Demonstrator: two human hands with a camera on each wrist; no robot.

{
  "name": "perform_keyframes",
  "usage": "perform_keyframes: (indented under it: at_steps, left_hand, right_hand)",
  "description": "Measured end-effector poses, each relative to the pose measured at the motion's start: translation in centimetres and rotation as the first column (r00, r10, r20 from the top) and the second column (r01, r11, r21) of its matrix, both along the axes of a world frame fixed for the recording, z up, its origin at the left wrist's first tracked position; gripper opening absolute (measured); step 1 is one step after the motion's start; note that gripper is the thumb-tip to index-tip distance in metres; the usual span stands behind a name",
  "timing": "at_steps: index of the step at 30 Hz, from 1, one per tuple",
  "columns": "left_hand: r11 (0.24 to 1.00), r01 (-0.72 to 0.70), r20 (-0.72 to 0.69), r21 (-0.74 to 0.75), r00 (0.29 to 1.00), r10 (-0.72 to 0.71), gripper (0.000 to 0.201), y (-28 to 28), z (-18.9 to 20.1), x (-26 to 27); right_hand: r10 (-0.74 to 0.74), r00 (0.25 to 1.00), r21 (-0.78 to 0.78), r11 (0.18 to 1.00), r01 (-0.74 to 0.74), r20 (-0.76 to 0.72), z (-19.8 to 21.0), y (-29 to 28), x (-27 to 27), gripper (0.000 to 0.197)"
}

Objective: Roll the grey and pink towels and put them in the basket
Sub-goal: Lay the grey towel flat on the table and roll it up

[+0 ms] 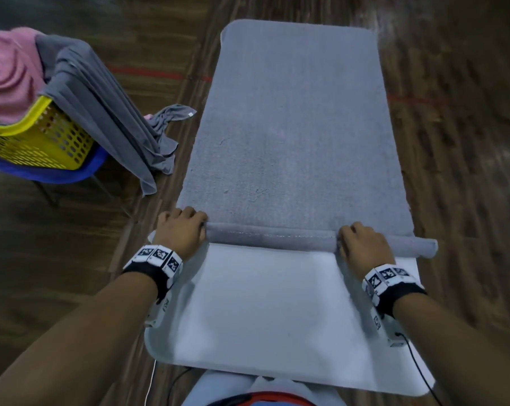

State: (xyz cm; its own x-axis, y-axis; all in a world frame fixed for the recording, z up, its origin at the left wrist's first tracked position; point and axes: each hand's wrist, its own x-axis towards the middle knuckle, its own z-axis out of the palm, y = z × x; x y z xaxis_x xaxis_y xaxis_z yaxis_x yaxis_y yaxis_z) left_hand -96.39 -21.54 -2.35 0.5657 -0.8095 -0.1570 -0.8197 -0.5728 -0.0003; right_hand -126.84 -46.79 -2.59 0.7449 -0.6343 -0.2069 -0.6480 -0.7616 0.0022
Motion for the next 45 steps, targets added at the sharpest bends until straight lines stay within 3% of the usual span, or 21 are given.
perform_keyframes:
  at_steps: [6,12,14,17,20,22,24,27,32,40,45]
  left_hand:
    - [0.998,0.045,-0.062,0.05,0.997,-0.042,0.03,4.3,-0.3,2.2]
    - [0.999,0.035,-0.117,-0.04,0.992,-0.04,0.027,4.3,0.5,7.0]
    - [0.999,-0.034,-0.178,-0.027,0.984,0.028,0.029,3.8,0.4,8.3]
    - [0.98,-0.155,-0.294,0.123,0.938,0.185,0.029,3.0,0.0,9.3]
    - [0.952,-0.223,-0.224,0.211,0.936,0.27,0.038,2.4,-0.5,9.0]
    - [0.976,-0.187,-0.036,0.111,0.981,0.192,0.044,2.5,-0.6,7.8]
    - [0.998,-0.026,0.066,-0.051,0.997,0.029,0.037,2.6,-0.8,5.3]
    - [0.967,0.18,0.047,-0.181,0.984,-0.174,0.025,3.1,-1.5,1.3]
    - [0.962,0.194,-0.01,-0.193,0.98,-0.2,0.03,1.9,-1.1,0.5]
    - [0.987,0.161,-0.119,0.017,0.98,-0.158,0.019,-1.2,0.3,3.0]
    - [0.956,0.136,-0.199,0.261,0.976,-0.084,0.037,-3.0,1.7,3.5]
  right_hand:
    - [-0.071,0.997,0.011,0.997,0.071,-0.006,-1.2,2.8,1.3,0.029]
    - [-0.109,0.994,0.025,0.994,0.11,-0.007,-0.9,2.8,2.0,0.03]
    - [-0.131,0.991,0.027,0.991,0.132,-0.015,-0.7,3.0,2.3,0.03]
    - [-0.16,0.987,0.031,0.987,0.16,-0.028,-0.5,3.2,2.6,0.03]
    - [-0.155,0.987,0.023,0.987,0.156,-0.029,-0.3,3.2,2.5,0.029]
    - [-0.149,0.989,-0.005,0.989,0.149,-0.006,-0.3,3.1,1.9,0.028]
    - [-0.156,0.988,-0.037,0.987,0.156,0.006,-0.3,3.0,1.0,0.028]
    - [-0.15,0.989,-0.047,0.988,0.149,-0.004,-0.5,2.3,-1.0,0.031]
    - [-0.142,0.99,-0.017,0.99,0.142,-0.013,-0.7,-0.7,-3.5,0.031]
    - [-0.147,0.982,0.082,0.984,0.157,-0.115,-0.3,-5.8,-2.9,0.026]
    - [-0.112,0.969,0.094,0.986,0.136,-0.222,1.0,-6.9,-2.8,0.01]
